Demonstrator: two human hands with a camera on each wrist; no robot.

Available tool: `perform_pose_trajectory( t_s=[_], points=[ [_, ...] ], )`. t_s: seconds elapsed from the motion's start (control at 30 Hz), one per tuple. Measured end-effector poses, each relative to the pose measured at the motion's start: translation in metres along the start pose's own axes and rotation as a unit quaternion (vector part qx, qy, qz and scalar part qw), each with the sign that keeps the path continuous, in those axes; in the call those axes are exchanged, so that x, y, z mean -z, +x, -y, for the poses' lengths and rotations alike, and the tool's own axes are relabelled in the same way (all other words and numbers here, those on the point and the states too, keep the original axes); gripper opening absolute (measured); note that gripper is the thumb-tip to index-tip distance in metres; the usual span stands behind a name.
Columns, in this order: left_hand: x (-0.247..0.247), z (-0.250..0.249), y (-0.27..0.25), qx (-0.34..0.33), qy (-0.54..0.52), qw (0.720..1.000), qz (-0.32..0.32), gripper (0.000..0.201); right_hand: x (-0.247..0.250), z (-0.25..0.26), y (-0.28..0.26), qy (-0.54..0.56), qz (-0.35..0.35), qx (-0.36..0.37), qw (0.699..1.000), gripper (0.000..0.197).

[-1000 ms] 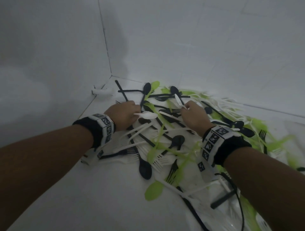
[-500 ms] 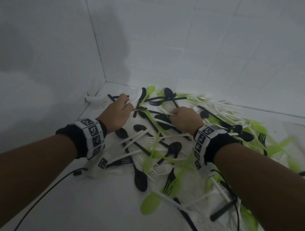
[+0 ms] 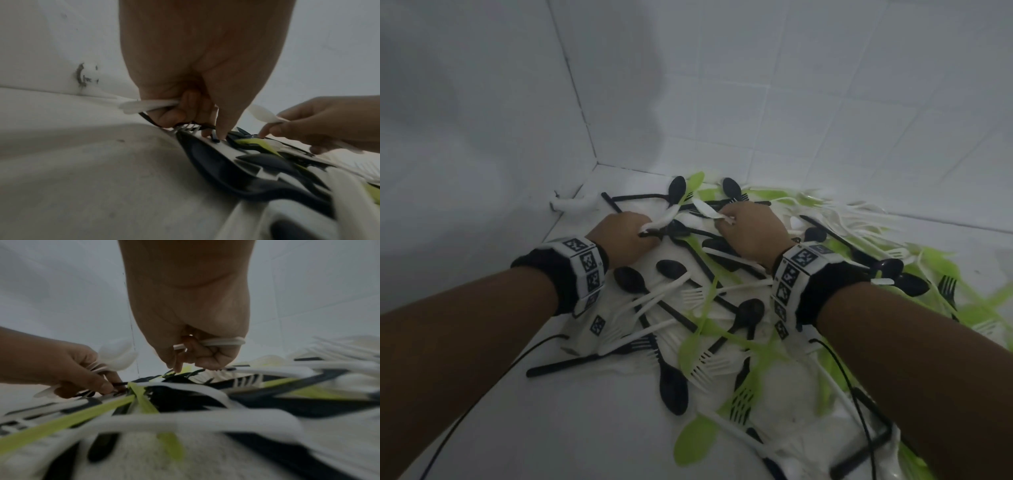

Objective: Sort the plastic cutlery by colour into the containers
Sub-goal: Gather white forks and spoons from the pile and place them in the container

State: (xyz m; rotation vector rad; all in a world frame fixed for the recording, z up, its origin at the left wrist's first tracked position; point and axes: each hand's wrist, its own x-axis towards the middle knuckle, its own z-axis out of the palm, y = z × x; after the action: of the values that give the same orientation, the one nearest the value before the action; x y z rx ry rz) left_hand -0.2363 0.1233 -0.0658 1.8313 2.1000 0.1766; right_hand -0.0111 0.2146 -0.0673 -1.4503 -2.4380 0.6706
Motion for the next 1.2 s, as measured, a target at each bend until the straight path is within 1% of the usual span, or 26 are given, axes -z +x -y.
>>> perform_pose_trajectory(
  t_s=[0.07, 0.13, 0.23, 0.33, 0.4, 0.47, 0.6, 0.7, 0.73, 0.8, 0.87, 1.0, 1.1, 1.2],
  points=[
    [0.0, 0.004, -0.002, -0.018, 0.002, 1.0, -0.001, 0.031, -0.001, 0.006, 0.011, -0.014, 0.011, 0.009, 1.0, 0.025],
    [0.003, 0.007, -0.008, -0.036, -0.005, 0.999, -0.005, 0.025, -0.004, 0.009, 0.02, -0.035, 0.03, 0.011, 0.999, 0.026],
    [0.008, 0.01, -0.02, -0.044, -0.048, 0.998, 0.0, 0.027, -0.01, 0.012, 0.028, -0.067, 0.049, 0.004, 0.997, 0.027],
    [0.012, 0.012, -0.034, -0.032, -0.108, 0.992, -0.053, 0.026, -0.015, 0.015, 0.03, -0.099, 0.056, 0.0, 0.994, 0.024],
    [0.014, 0.015, -0.04, -0.021, -0.124, 0.987, -0.096, 0.021, -0.017, 0.018, 0.032, -0.131, 0.059, -0.004, 0.99, 0.022],
    [0.015, 0.019, -0.044, -0.011, -0.132, 0.984, -0.12, 0.018, -0.018, 0.022, 0.034, -0.161, 0.055, -0.005, 0.985, 0.021],
    [0.016, 0.023, -0.049, 0.005, -0.142, 0.982, -0.123, 0.016, -0.02, 0.023, 0.029, -0.178, 0.036, 0.007, 0.983, 0.019],
    [0.016, 0.023, -0.051, 0.006, -0.142, 0.982, -0.125, 0.017, -0.021, 0.02, 0.027, -0.145, 0.025, 0.039, 0.988, 0.019],
    [0.015, 0.024, -0.051, 0.007, -0.143, 0.982, -0.126, 0.018, -0.02, 0.021, 0.027, -0.128, 0.023, 0.056, 0.99, 0.023],
    [0.015, 0.025, -0.051, 0.009, -0.148, 0.981, -0.126, 0.023, -0.018, 0.026, 0.028, -0.104, 0.019, 0.076, 0.991, 0.025],
    [0.014, 0.026, -0.05, 0.01, -0.15, 0.98, -0.127, 0.031, -0.02, 0.033, 0.03, -0.092, 0.027, 0.065, 0.993, 0.021],
    [0.015, 0.026, -0.054, 0.01, -0.161, 0.979, -0.127, 0.035, -0.028, 0.041, 0.036, -0.097, 0.022, 0.036, 0.994, 0.024],
    [0.015, 0.028, -0.055, 0.005, -0.159, 0.979, -0.124, 0.029, -0.028, 0.04, 0.037, -0.122, 0.033, 0.025, 0.992, 0.032],
    [0.014, 0.029, -0.053, 0.01, -0.154, 0.98, -0.124, 0.019, -0.024, 0.039, 0.033, -0.156, 0.038, 0.041, 0.986, 0.026]
  ],
)
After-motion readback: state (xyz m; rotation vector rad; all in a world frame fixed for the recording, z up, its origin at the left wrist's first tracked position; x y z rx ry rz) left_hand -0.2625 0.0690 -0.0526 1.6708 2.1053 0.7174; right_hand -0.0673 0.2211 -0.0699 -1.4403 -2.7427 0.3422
